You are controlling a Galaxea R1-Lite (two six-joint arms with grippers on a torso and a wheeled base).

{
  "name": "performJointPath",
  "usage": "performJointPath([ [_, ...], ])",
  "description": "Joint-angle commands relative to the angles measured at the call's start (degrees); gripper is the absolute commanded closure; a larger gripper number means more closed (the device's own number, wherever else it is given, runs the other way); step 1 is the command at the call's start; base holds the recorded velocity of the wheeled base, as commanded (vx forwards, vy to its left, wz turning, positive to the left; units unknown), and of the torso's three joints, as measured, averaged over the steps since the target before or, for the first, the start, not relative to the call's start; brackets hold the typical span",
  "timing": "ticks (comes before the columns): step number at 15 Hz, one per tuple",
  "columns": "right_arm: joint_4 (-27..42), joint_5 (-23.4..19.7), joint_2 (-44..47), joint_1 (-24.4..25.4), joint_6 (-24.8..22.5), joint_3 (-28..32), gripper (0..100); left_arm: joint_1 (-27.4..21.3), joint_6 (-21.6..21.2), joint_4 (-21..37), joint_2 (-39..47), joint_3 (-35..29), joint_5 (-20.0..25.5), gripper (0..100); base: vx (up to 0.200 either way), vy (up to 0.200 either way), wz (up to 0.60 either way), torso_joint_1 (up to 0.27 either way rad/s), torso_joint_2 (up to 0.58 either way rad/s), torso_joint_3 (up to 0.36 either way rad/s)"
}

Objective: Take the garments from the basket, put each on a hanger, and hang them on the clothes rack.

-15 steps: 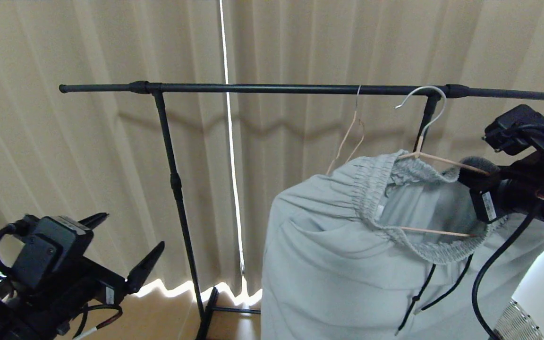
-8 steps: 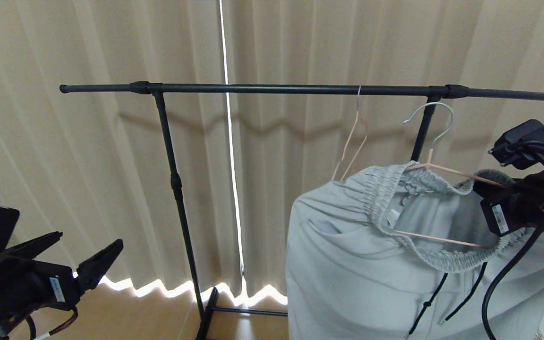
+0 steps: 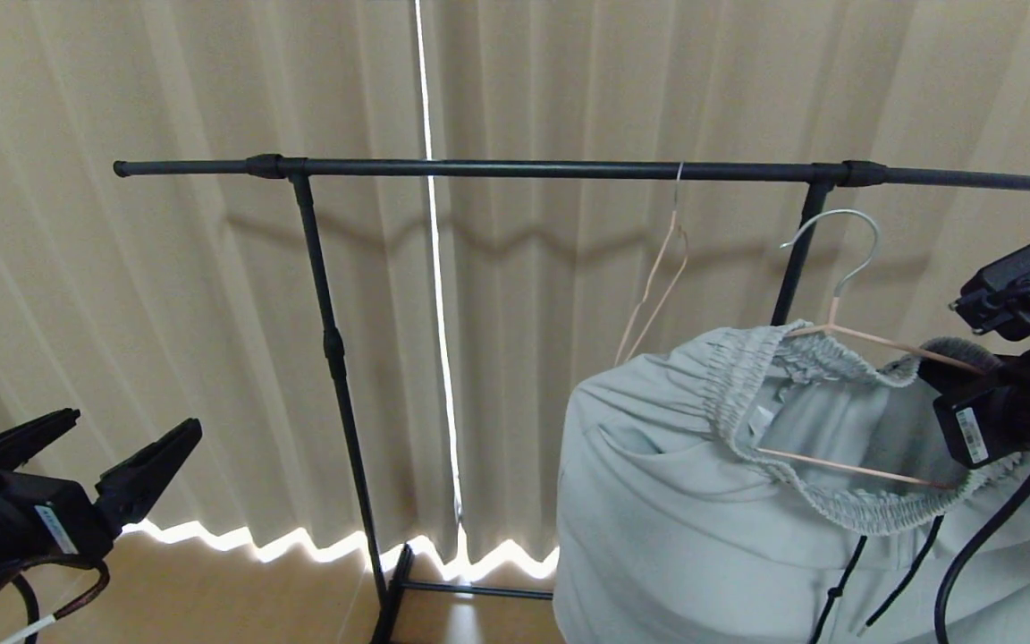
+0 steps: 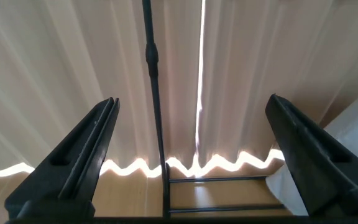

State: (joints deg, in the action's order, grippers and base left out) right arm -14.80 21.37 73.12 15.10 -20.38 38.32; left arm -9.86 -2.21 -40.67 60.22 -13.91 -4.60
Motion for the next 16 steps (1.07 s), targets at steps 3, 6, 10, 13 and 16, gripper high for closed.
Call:
performJointPath([
  [3,-0.67,-0.1,-0.17,0.01,0.08,-1.31,100,-0.07,-0.08,0.06,0.25,-0.07,0.11,0,0.0,0.0,0.0,0.0,0.0,0.0],
  [6,-0.76,-0.1,-0.08,0.1,0.17,-1.4,100,-0.51,-0.34,0.06,2.27,0.02,0.03,0,0.0,0.133,0.0,-0.002,0.0,0.002],
  [10,-0.76,-0.19,0.09,0.19,0.17,-1.4,100,-0.51,-0.34,0.06,2.8,0.11,0.03,0,0.0,0.2,0.0,0.0,0.0,0.005],
  [13,-0.67,-0.1,0.27,0.19,0.17,-1.4,100,-0.51,-0.43,0.06,2.8,0.29,0.11,0,0.0,0.2,0.0,0.006,0.0,0.004],
  [16,-0.58,0.78,1.32,0.19,0.17,-1.58,100,-0.51,-0.43,0.06,3.32,0.29,0.03,0,0.0,0.067,0.0,-0.002,0.0,0.001],
])
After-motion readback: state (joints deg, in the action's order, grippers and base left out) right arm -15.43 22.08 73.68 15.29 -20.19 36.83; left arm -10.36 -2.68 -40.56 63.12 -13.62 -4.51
